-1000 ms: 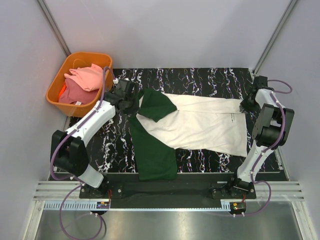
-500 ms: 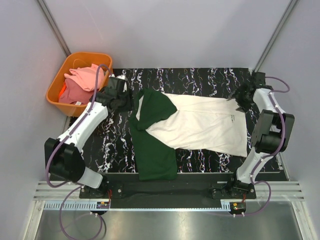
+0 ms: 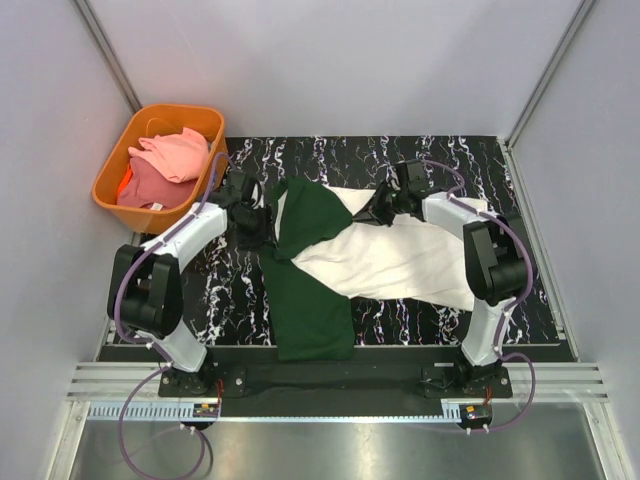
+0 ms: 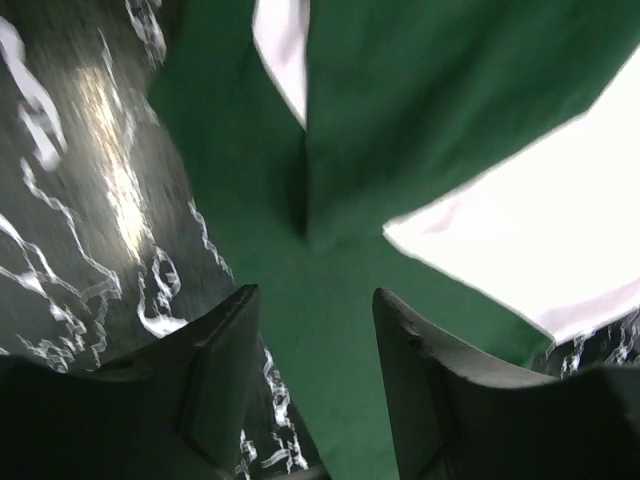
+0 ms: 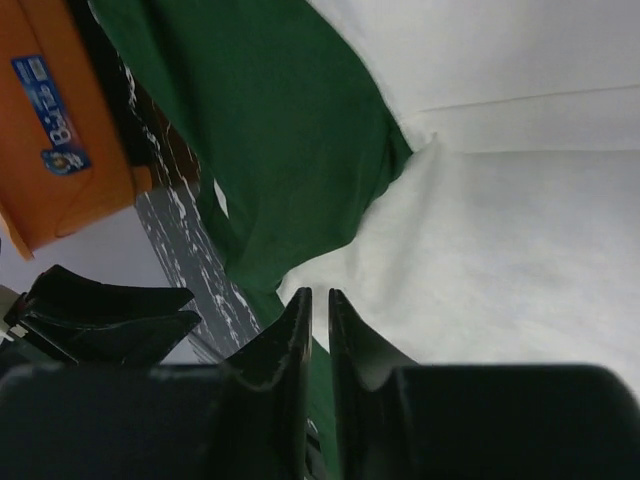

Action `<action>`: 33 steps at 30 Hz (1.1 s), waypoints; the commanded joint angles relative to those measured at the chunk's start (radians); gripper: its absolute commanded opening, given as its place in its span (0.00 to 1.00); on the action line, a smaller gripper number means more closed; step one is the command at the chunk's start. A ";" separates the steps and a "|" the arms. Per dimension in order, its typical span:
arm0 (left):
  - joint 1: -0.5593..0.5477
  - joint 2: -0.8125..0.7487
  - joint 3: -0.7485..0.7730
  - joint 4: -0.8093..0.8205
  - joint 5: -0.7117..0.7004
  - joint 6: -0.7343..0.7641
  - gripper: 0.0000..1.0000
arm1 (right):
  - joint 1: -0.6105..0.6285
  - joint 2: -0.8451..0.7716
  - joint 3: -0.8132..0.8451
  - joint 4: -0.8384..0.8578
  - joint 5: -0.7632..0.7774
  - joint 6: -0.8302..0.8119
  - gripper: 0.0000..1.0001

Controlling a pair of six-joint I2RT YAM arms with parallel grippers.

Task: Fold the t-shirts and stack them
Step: Fold the tshirt

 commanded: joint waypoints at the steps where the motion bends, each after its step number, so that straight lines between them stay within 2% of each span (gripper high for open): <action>1: 0.001 -0.090 -0.046 0.008 0.090 -0.029 0.54 | 0.065 0.030 -0.001 0.093 -0.053 0.039 0.16; 3: 0.001 -0.090 -0.068 0.014 0.101 -0.048 0.56 | 0.109 0.057 -0.001 0.103 -0.053 0.042 0.13; 11: 0.001 0.006 -0.079 0.094 0.091 -0.045 0.57 | 0.183 0.127 0.020 0.112 -0.069 0.046 0.17; 22: 0.003 0.141 0.003 0.112 0.095 -0.031 0.50 | 0.223 0.190 0.051 0.113 -0.066 0.072 0.13; 24: 0.006 0.153 0.016 0.115 0.097 -0.034 0.43 | 0.229 0.202 0.069 0.112 -0.061 0.077 0.14; 26: 0.009 0.161 0.044 0.115 0.097 -0.039 0.31 | 0.232 0.218 0.082 0.110 -0.059 0.088 0.14; 27: 0.009 0.164 0.055 0.115 0.095 -0.040 0.20 | 0.235 0.222 0.086 0.113 -0.055 0.095 0.14; 29: 0.012 0.163 0.085 0.114 0.089 -0.054 0.12 | 0.240 0.228 0.094 0.115 -0.050 0.102 0.16; 30: 0.013 0.160 0.093 0.114 0.086 -0.060 0.03 | 0.243 0.228 0.094 0.119 -0.044 0.115 0.16; 33: 0.013 0.151 0.115 0.114 0.074 -0.083 0.00 | 0.243 0.239 0.097 0.142 -0.043 0.146 0.19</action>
